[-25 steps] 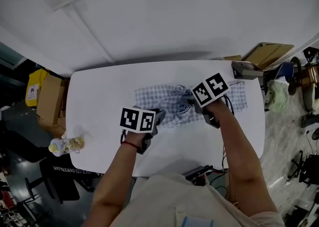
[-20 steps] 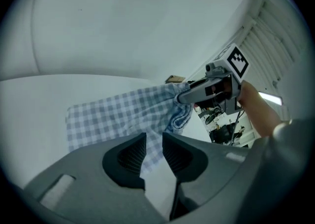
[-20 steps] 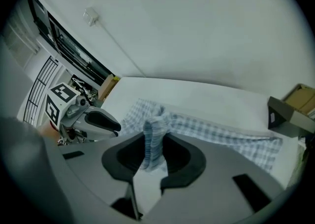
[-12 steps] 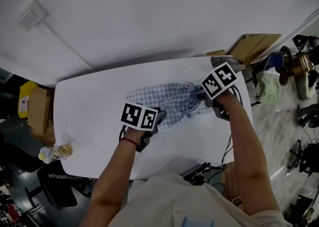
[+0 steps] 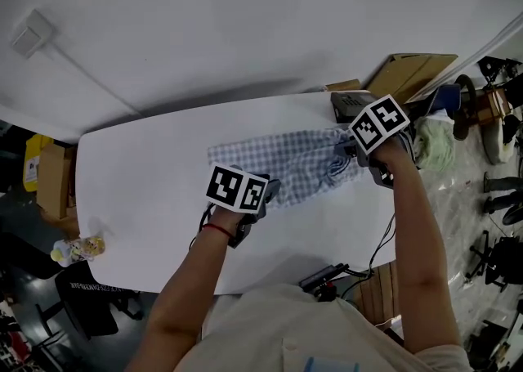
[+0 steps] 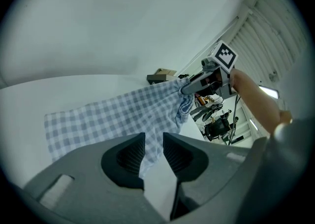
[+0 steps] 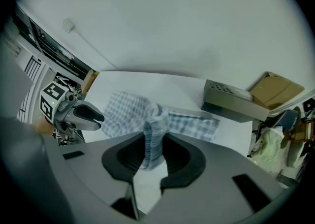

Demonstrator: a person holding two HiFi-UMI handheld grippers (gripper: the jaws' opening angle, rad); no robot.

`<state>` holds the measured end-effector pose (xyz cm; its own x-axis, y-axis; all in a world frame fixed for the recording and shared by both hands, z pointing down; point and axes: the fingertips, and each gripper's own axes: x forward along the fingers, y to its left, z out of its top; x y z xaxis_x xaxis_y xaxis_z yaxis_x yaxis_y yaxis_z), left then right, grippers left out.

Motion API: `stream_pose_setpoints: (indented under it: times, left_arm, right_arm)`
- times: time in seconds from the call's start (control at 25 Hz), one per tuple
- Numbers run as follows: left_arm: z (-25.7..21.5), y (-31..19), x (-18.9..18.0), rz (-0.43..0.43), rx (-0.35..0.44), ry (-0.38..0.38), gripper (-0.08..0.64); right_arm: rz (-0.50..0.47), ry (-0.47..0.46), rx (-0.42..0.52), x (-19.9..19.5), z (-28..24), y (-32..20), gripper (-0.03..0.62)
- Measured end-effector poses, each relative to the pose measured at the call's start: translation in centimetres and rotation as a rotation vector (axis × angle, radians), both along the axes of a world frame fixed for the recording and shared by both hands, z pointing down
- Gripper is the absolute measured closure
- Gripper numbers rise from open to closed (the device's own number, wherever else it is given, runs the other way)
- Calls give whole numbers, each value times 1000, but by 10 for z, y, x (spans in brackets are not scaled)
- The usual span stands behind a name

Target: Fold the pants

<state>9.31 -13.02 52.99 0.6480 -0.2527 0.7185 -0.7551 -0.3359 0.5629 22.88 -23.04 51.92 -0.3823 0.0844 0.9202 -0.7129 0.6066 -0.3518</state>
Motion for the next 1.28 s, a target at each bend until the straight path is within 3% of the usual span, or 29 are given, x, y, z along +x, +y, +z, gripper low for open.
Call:
stream_pose_setpoints:
  times: [0.36, 0.64, 0.88, 1.16, 1.28]
  left_arm:
    - [2, -8, 22, 6, 4, -12, 451]
    - [5, -7, 16, -16, 2, -27, 445]
    - [3, -10, 18, -20, 4, -18, 442]
    - [-6, -13, 12, -28, 36, -14, 430]
    - [-7, -11, -3, -55, 37, -29, 428]
  right_arm:
    - [-5, 87, 17, 45, 26, -24, 494]
    - [-17, 115, 36, 53, 50, -30, 489]
    - [-13, 217, 202, 77, 45, -55, 439]
    - [-5, 99, 337, 68, -8, -46, 454]
    - [-47, 69, 323, 51, 6, -22, 486]
